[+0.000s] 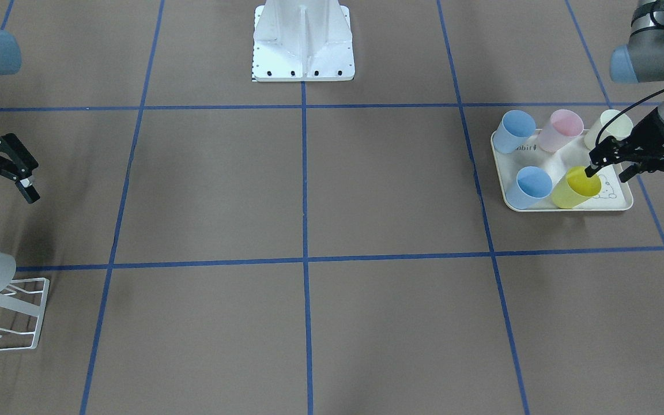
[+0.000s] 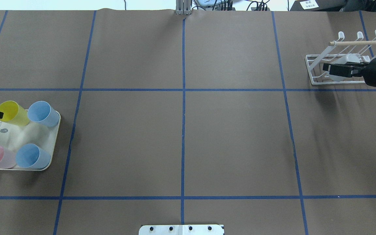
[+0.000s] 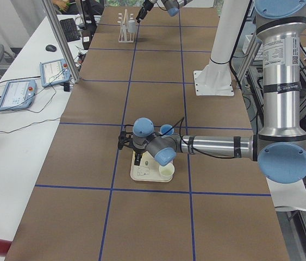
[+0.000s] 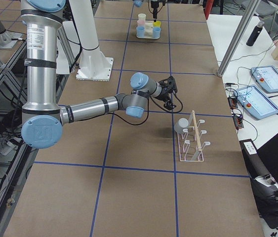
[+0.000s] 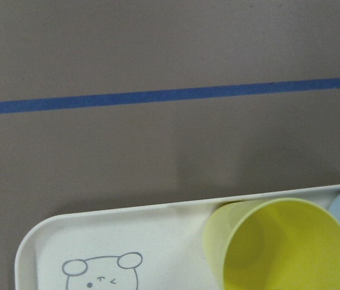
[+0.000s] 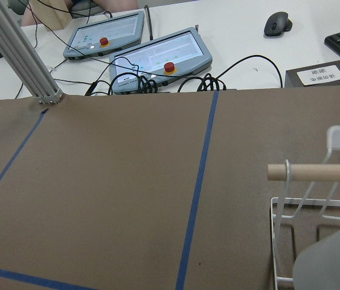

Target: Transfer IKEA cup to right arm and place on rack

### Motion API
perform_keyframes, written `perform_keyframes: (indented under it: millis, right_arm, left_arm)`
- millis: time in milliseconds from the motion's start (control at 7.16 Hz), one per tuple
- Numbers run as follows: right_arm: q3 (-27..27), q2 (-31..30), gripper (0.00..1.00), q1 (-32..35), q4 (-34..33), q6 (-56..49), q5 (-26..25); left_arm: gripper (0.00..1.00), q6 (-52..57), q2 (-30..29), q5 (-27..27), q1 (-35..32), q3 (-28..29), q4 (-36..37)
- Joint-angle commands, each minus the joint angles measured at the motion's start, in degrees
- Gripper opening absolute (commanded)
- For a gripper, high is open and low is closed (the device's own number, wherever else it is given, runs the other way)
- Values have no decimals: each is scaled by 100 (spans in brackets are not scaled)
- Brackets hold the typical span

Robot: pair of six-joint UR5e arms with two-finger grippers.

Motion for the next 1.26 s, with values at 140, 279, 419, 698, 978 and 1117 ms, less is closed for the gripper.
perform_keyframes:
  millis: [140,279,419,698,978,1117]
  right_arm:
    - [-12,-9,99,0,-1,9,2]
    - [-21,-9,99,0,-1,9,2]
    - [-29,-9,99,0,-1,9,-7]
    - [-56,156,99,-9,-27,148,-16]
    - [-73,543,99,-210,-71,1121,-16]
    - [-65,779,99,-385,-63,1690,-16]
  left_arm:
    - [4,-426,-70,6,268,-4,-13]
    - [0,-428,-97,-20,269,-4,-13]
    - [0,-437,-114,-98,269,-47,-4]
    - [0,-437,-114,-528,-358,-48,4]
    - [0,-481,-114,-721,-898,-65,-22]
    - [0,-1247,-236,-767,-883,-239,-100]
